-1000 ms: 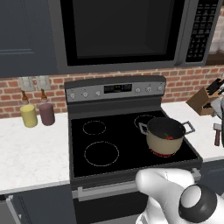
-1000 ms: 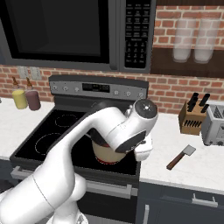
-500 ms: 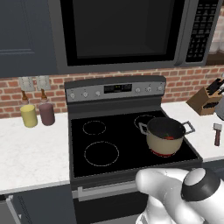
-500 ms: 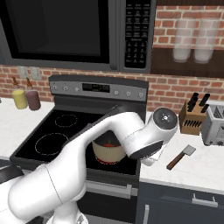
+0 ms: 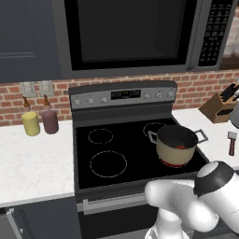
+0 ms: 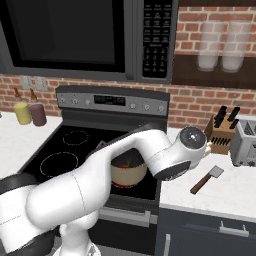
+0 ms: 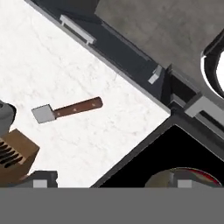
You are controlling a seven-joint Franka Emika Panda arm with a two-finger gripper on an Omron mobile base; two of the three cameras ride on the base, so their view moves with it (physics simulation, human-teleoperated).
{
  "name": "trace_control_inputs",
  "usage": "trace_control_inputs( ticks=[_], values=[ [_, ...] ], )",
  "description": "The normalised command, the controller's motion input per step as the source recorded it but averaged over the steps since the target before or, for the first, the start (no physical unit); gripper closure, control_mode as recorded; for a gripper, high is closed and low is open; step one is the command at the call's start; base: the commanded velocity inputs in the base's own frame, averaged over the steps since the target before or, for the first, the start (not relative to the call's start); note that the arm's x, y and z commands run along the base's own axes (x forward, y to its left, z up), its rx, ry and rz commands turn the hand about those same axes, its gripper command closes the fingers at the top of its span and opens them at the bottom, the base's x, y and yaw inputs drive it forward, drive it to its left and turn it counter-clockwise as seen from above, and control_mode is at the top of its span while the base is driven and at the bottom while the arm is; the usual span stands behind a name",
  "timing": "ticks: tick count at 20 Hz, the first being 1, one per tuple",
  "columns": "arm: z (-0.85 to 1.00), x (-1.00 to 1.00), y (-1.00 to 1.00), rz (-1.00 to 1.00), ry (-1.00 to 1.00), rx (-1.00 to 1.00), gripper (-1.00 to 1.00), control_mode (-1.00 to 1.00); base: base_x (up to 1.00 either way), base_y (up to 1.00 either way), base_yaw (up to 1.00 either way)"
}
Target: Put the lime and bell pepper in the pot. Retrieve the spatula and lightly stir the vegetables in the pot.
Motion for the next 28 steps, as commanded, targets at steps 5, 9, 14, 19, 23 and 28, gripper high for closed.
trace_control_inputs(
  ticks=[5, 9, 14, 19, 23, 28],
  values=[
    [-0.39, 0.37, -0.09, -0.38, 0.0, 0.39, -1.0, -1.0, 0.0, 0.0, 0.0],
    [-0.11, 0.03, -0.31, -0.33, 0.0, 0.41, -1.0, -1.0, 0.0, 0.0, 0.0],
    [-0.14, -0.01, -0.29, -0.29, 0.0, 0.4, -1.0, -1.0, 0.0, 0.0, 0.0],
    [-0.26, 0.0, -0.03, -0.22, 0.03, 0.26, -1.0, -1.0, 0.0, 0.0, 0.0],
    [-0.42, 0.0, 0.0, -0.19, 0.06, 0.08, -1.0, -1.0, 0.0, 0.0, 0.0],
    [-0.52, 0.0, 0.0, -0.18, 0.0, 0.0, -1.0, -1.0, 0.0, 0.0, 0.0]
  ],
)
